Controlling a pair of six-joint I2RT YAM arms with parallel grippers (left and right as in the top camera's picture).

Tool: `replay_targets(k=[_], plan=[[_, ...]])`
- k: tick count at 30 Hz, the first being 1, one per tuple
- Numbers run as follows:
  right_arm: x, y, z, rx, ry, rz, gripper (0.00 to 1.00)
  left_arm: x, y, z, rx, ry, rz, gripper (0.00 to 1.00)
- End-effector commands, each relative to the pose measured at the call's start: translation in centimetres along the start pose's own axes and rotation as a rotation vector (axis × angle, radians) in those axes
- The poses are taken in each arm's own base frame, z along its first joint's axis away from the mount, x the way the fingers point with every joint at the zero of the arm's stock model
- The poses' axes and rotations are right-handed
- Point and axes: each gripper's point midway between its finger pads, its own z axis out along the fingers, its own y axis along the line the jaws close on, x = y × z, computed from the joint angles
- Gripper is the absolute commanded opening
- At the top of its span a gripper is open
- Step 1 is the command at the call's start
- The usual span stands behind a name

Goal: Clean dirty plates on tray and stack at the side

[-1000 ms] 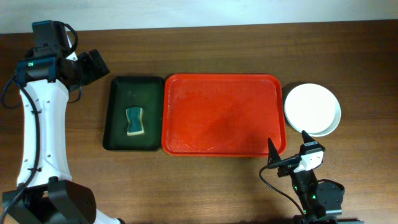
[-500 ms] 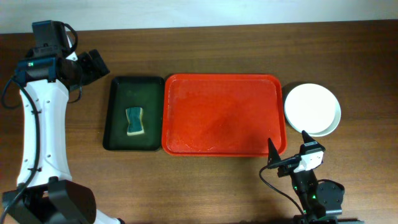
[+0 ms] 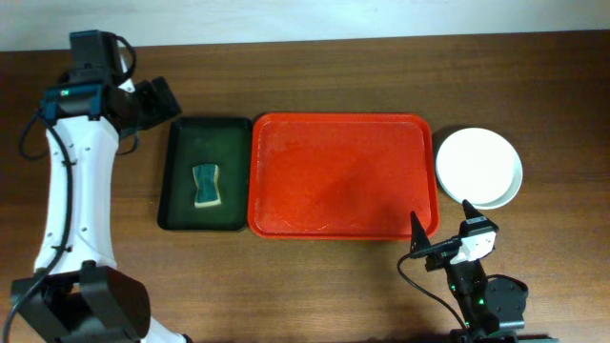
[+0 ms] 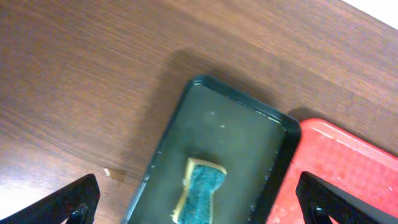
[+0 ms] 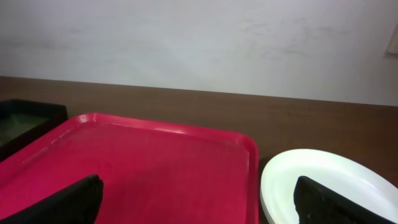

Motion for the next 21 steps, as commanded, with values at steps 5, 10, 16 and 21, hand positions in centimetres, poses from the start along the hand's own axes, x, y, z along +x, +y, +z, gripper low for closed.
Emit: replay_targets(k=[5, 10, 16, 21], plan=[[0.2, -0.2, 0.0, 0.008, 0.002, -0.002, 0.99, 3.4, -9.3, -4.2, 0.152, -0.04, 0.191, 0.99], [0.2, -0.2, 0.0, 0.008, 0.002, -0.002, 0.99, 6.9, -15.0, -9.0, 0.281, -0.083, 0.331, 0.99], [0.2, -0.2, 0.0, 0.008, 0.002, -0.002, 0.99, 6.9, -15.6, -13.3, 0.327, -0.184, 0.354, 0.99], [0.2, -0.2, 0.0, 0.008, 0.002, -0.002, 0.99, 5.3, -13.0, -16.7, 0.266, -0.317, 0.314, 0.99]])
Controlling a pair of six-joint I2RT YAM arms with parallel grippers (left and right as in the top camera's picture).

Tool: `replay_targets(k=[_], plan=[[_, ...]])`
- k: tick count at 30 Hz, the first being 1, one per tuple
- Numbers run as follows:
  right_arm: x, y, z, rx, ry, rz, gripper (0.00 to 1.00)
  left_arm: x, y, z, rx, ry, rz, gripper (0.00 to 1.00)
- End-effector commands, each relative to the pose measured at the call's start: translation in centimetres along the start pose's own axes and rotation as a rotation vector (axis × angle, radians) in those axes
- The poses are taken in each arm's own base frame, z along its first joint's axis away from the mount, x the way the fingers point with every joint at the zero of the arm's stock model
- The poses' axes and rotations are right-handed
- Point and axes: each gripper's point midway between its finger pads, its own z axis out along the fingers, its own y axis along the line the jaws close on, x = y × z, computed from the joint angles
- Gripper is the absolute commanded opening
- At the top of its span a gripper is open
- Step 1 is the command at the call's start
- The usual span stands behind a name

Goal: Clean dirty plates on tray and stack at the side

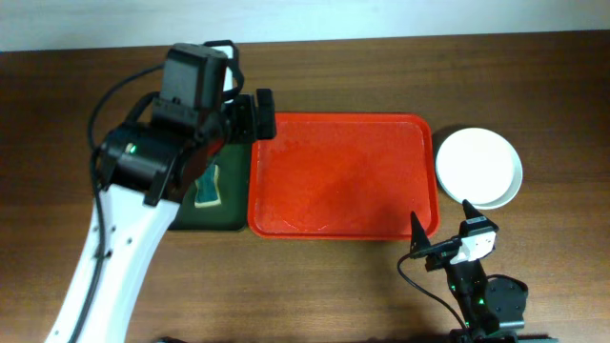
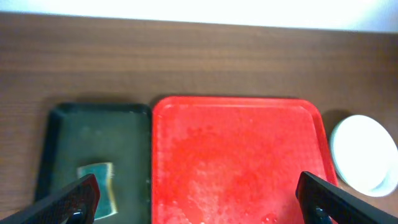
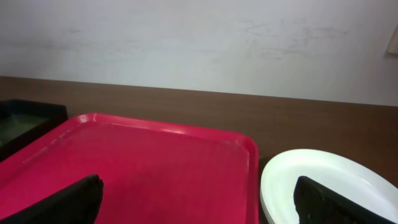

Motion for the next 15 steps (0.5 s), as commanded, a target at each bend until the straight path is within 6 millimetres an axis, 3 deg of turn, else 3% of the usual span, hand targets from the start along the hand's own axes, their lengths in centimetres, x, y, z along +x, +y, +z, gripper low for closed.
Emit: replay_targets(k=[1, 7, 15], plan=[[0.2, -0.2, 0.0, 0.008, 0.002, -0.001, 0.99, -1.1, 1.9, -3.4, -0.08, -0.106, -0.017, 0.99], [0.2, -0.2, 0.0, 0.008, 0.002, -0.001, 0.99, 0.5, 2.9, -4.9, -0.078, -0.153, -0.024, 0.97], [0.2, -0.2, 0.0, 0.008, 0.002, -0.001, 0.99, 3.6, 6.0, -5.2, -0.052, -0.382, -0.085, 0.99]])
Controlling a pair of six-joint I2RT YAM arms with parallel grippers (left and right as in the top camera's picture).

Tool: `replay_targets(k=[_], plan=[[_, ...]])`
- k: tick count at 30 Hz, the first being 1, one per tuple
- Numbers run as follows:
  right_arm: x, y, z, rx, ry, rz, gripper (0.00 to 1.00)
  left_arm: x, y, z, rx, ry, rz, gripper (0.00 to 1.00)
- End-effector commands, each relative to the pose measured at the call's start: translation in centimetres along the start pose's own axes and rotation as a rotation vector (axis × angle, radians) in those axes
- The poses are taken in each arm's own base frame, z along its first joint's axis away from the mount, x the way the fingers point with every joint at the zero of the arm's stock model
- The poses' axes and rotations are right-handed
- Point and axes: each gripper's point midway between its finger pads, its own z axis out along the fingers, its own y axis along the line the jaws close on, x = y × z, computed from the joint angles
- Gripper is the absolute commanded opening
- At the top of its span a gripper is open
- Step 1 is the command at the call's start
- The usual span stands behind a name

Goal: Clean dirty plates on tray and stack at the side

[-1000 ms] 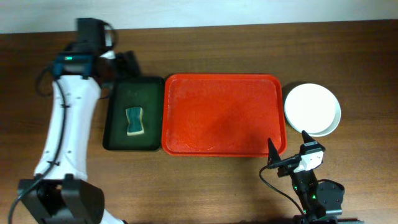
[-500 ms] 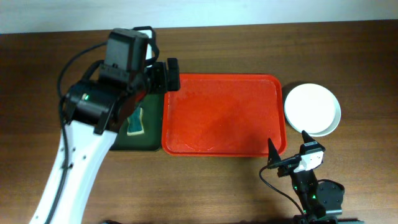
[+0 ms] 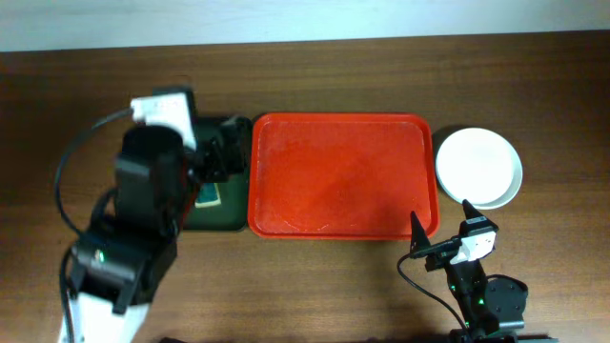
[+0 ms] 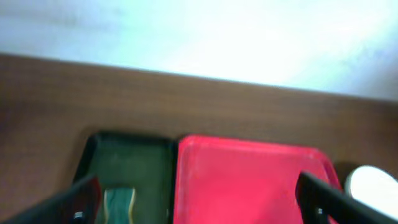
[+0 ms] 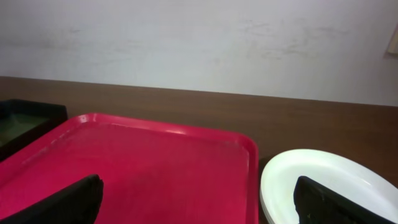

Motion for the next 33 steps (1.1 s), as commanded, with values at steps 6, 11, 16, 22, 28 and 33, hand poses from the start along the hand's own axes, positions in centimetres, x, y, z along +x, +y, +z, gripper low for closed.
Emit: replay_targets(k=[6, 11, 16, 22, 28, 33], plan=[[0.2, -0.2, 0.0, 0.008, 0.002, -0.001, 0.99, 2.1, 3.9, -3.7, 0.012, -0.286, -0.074, 0.99], [0.2, -0.2, 0.0, 0.008, 0.003, -0.001, 0.99, 1.7, 3.9, -6.1, 0.091, -0.499, -0.104, 0.99], [0.2, -0.2, 0.0, 0.008, 0.003, -0.001, 0.99, 2.2, 4.4, -7.8, 0.138, -0.634, -0.118, 1.0], [0.2, -0.2, 0.0, 0.008, 0.002, -0.001, 0.98, 4.2, 5.9, -8.6, 0.163, -0.757, -0.129, 0.99], [0.2, -0.2, 0.0, 0.008, 0.002, -0.001, 0.99, 6.6, 6.9, -9.0, 0.195, -0.894, -0.14, 1.0], [0.2, -0.2, 0.0, 0.008, 0.002, -0.001, 0.99, 8.6, 7.9, -8.0, 0.172, -0.895, -0.156, 0.99]])
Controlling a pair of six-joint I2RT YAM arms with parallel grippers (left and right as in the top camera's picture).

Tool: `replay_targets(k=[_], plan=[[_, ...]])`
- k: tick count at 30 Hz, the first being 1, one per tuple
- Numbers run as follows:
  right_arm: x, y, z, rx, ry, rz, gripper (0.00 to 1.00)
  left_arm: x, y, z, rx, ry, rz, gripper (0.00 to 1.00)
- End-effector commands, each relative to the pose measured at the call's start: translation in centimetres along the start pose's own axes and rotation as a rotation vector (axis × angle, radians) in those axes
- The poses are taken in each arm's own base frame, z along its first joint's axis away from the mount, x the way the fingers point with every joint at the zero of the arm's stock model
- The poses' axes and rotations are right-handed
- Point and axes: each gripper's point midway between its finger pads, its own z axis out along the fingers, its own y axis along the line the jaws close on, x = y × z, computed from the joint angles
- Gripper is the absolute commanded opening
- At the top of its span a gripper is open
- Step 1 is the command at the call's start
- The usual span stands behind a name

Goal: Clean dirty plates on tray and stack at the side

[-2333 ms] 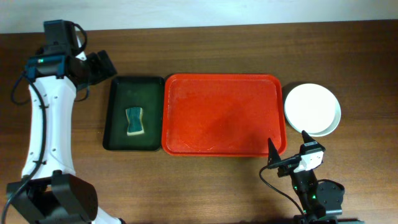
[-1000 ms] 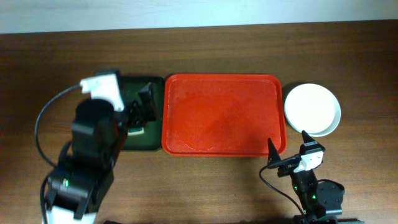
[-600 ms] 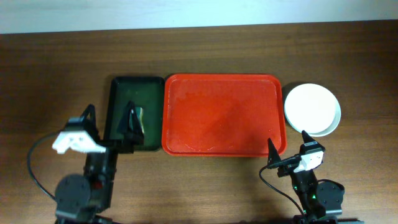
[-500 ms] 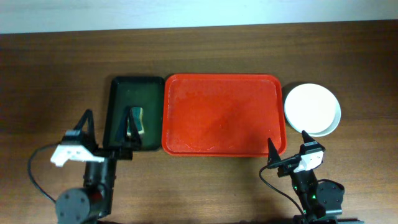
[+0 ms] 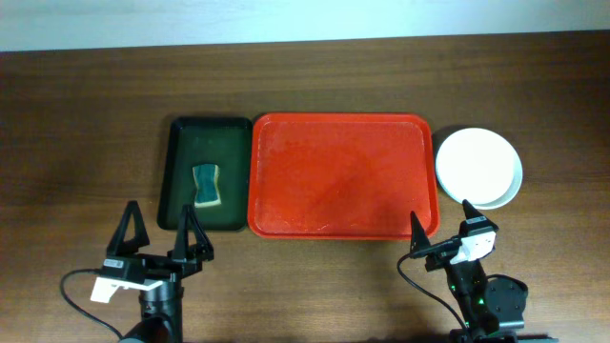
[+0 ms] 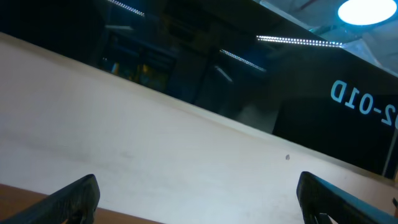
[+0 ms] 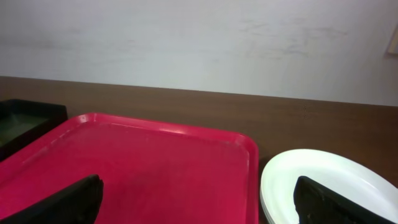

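Observation:
The red tray (image 5: 338, 176) lies at the table's middle with nothing on it, also seen in the right wrist view (image 7: 143, 168). White plates (image 5: 478, 167) are stacked to its right, on the table (image 7: 317, 183). A green-and-yellow sponge (image 5: 207, 184) rests in the dark green tray (image 5: 181, 181). My left gripper (image 5: 159, 233) stands open near the front edge, below the green tray, its camera (image 6: 198, 199) facing a wall and window. My right gripper (image 5: 440, 227) stands open at the front right, just off the red tray's corner, nothing between its fingers.
The brown wooden table (image 5: 86, 124) spreads left and behind the trays. A pale wall (image 7: 199, 43) rises behind the table's far edge.
My left arm has moved from over the green tray down to the table's front left, where it now rests upright and open. The right arm, plates and sponge have not moved.
My left arm stood at the far left beside the green tray, sponge lying inside. It then reached over the trays' junction, then hung above the green tray, and now sits at the front edge. The right gripper stayed open and still throughout.

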Motion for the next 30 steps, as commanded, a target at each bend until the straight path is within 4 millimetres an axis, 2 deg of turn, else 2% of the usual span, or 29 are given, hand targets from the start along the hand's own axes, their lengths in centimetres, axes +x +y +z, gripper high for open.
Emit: replay_targets(k=[1, 4, 6, 9, 13, 23, 30], plan=[[0.2, -0.2, 0.0, 0.008, 0.003, -0.001, 0.98, 1.3, 1.1, -0.6, -0.036, 0.017, -0.005, 0.99], [0.2, -0.2, 0.0, 0.008, 0.002, -0.001, 0.98, 3.4, 2.8, -0.8, -0.119, 0.095, 0.01, 0.99], [0.2, -0.2, 0.0, 0.008, 0.002, -0.001, 0.99, 5.9, 4.2, -1.4, -0.18, 0.2, 0.029, 0.99], [0.2, -0.2, 0.0, 0.008, 0.002, -0.001, 0.99, 8.7, 6.0, -2.5, -0.248, 0.323, 0.054, 0.99], [0.2, -0.2, 0.0, 0.008, 0.003, -0.001, 0.99, 11.0, 7.9, -4.0, -0.328, 0.431, 0.078, 0.99], [0.2, -0.2, 0.0, 0.008, 0.002, -0.001, 0.99, 11.0, 8.0, -4.0, -0.24, 0.494, 0.451, 0.99], [0.2, -0.2, 0.0, 0.008, 0.002, -0.001, 0.99, 11.1, 7.7, -4.0, -0.221, 0.499, 0.462, 0.99]])
